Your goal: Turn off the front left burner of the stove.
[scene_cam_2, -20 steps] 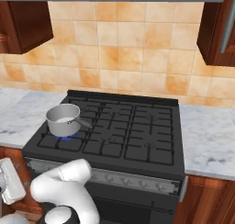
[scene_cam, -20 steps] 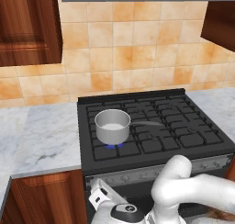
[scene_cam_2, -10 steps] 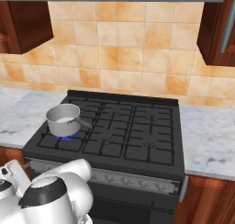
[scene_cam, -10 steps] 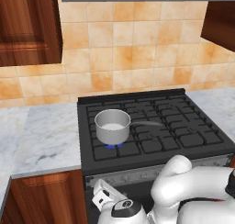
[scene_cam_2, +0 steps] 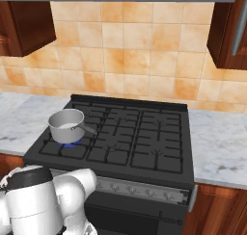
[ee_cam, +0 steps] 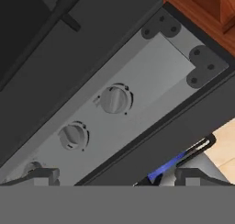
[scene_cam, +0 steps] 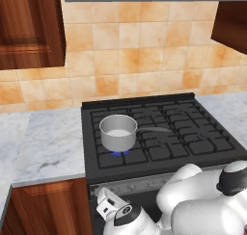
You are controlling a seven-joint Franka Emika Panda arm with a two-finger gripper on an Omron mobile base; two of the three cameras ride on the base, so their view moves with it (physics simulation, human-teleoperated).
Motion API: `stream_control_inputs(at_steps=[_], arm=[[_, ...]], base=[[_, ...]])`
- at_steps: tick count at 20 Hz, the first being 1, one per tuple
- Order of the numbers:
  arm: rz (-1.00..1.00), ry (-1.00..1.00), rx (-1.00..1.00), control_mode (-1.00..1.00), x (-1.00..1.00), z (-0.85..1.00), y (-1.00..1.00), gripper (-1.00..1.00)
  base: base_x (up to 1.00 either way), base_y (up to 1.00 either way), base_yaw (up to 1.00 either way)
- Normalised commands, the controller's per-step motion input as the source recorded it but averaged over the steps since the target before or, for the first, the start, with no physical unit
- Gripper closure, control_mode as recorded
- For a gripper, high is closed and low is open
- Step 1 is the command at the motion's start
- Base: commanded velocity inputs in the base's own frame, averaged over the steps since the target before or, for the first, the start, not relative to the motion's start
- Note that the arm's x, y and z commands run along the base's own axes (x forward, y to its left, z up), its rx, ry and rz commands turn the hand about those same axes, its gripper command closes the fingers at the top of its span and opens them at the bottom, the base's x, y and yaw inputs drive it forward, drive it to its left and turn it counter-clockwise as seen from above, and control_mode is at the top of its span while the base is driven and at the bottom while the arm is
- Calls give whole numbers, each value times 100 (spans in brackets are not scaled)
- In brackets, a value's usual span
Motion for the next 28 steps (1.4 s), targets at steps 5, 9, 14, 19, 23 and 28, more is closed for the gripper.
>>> stream_control_inputs(at_steps=[5,9,14,19,23,28], arm=[[0,-4,0,-100,24,-19,1,-100],[0,-4,0,-100,10,-17,0,-100],[0,-3,0,-100,7,-11,0,-100],[0,-6,0,-100,9,-19,1,-100],[0,-10,0,-100,6,-24,3,-100],[0,-11,0,-100,7,-25,15,-100]], base=[[0,0,0],[0,0,0],[0,0,0],[0,0,0],[0,0,0],[0,0,0]])
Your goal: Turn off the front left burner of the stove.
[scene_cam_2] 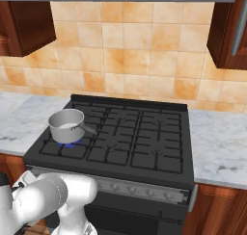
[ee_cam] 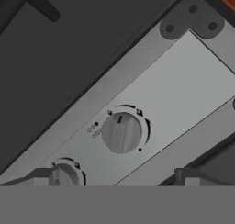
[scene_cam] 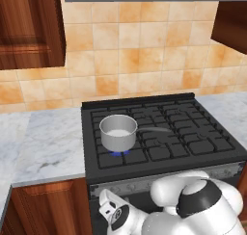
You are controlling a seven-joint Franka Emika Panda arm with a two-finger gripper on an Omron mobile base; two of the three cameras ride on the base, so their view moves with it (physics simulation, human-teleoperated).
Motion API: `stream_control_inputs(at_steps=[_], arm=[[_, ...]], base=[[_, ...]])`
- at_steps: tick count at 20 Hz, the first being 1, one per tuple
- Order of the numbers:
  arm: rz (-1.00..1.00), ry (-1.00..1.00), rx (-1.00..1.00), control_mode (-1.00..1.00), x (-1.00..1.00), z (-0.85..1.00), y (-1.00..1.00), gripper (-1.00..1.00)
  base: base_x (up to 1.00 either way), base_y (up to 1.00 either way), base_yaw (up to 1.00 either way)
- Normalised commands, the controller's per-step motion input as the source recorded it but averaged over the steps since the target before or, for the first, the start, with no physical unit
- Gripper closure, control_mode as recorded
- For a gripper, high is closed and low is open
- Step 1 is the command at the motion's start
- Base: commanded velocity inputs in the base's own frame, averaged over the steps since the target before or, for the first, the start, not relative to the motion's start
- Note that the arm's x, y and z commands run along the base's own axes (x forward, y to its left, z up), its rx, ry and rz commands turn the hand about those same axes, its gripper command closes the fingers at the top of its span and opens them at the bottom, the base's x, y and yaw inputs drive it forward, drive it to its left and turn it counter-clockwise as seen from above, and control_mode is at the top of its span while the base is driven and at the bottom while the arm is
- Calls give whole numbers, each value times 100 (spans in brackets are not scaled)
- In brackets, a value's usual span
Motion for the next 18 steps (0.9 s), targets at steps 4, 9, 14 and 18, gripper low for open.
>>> stream_control_inputs(at_steps=[4,9,14,18], arm=[[0,-11,0,-100,9,-22,19,-100],[0,-10,0,-100,9,-17,19,-100],[0,-7,0,-100,11,-6,2,-100],[0,-4,0,-100,6,0,0,-100]], base=[[0,0,0],[0,0,0],[0,0,0],[0,0,0]])
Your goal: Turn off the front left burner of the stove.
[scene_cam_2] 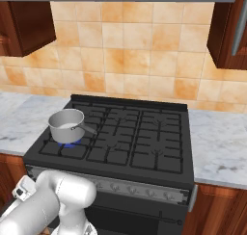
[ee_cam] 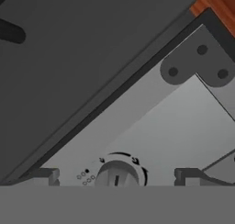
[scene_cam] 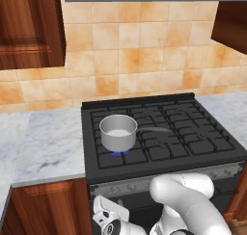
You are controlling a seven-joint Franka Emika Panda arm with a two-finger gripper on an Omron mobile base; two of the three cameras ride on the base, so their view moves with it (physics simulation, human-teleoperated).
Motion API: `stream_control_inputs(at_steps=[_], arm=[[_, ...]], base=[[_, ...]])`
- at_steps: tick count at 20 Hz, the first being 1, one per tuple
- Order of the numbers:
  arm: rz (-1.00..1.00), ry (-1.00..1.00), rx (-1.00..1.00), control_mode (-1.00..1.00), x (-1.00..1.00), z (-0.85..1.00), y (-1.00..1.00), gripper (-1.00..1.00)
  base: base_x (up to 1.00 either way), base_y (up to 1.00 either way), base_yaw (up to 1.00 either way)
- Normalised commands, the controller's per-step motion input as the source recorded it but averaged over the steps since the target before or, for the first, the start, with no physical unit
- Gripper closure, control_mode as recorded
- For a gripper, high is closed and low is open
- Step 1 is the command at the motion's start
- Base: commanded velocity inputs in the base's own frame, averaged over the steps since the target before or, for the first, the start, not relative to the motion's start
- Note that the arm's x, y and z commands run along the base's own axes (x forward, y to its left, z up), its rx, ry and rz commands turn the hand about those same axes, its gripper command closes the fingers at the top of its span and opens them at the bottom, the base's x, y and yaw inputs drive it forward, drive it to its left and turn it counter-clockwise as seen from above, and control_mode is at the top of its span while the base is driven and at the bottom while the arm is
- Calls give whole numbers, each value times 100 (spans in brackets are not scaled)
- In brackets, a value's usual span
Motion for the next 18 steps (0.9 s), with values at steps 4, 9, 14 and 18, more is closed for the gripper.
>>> stream_control_inputs(at_steps=[4,9,14,18], arm=[[0,-1,0,-100,4,0,-1,-100],[0,0,0,-100,0,1,-9,-100],[0,0,0,-100,0,10,-17,-100],[0,0,0,-100,5,12,-6,-100]], base=[[0,0,0],[0,0,0],[0,0,0],[0,0,0]])
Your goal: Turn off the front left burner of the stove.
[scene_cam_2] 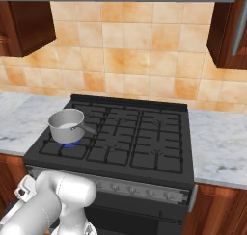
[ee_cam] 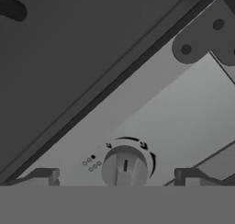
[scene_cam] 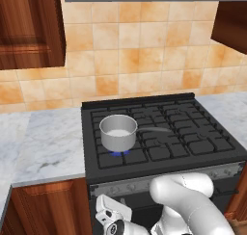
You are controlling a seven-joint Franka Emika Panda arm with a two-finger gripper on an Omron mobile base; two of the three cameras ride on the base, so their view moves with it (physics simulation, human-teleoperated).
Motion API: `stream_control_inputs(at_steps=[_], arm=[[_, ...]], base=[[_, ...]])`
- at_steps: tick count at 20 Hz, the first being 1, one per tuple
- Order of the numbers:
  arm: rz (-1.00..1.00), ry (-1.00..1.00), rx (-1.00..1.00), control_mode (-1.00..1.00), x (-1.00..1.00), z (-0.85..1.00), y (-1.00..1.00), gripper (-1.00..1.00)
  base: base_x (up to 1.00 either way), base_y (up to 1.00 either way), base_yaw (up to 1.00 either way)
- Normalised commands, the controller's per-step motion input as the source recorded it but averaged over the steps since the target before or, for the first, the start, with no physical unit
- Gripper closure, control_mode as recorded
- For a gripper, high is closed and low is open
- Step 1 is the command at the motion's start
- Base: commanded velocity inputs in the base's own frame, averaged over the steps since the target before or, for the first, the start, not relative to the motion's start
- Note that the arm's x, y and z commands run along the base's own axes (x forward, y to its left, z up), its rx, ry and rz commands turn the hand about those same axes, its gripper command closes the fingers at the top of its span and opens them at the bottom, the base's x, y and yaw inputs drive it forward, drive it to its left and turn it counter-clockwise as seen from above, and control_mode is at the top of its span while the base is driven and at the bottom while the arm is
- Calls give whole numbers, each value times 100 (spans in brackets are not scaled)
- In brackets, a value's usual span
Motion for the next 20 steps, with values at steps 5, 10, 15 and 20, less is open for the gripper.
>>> stream_control_inputs(at_steps=[5,10,15,20], arm=[[0,0,0,-100,16,2,0,-100],[0,0,0,-100,16,0,0,-100],[0,0,0,-100,0,0,0,-100],[0,0,0,-100,0,0,0,-100]], base=[[0,0,0],[0,0,0],[0,0,0],[0,0,0]])
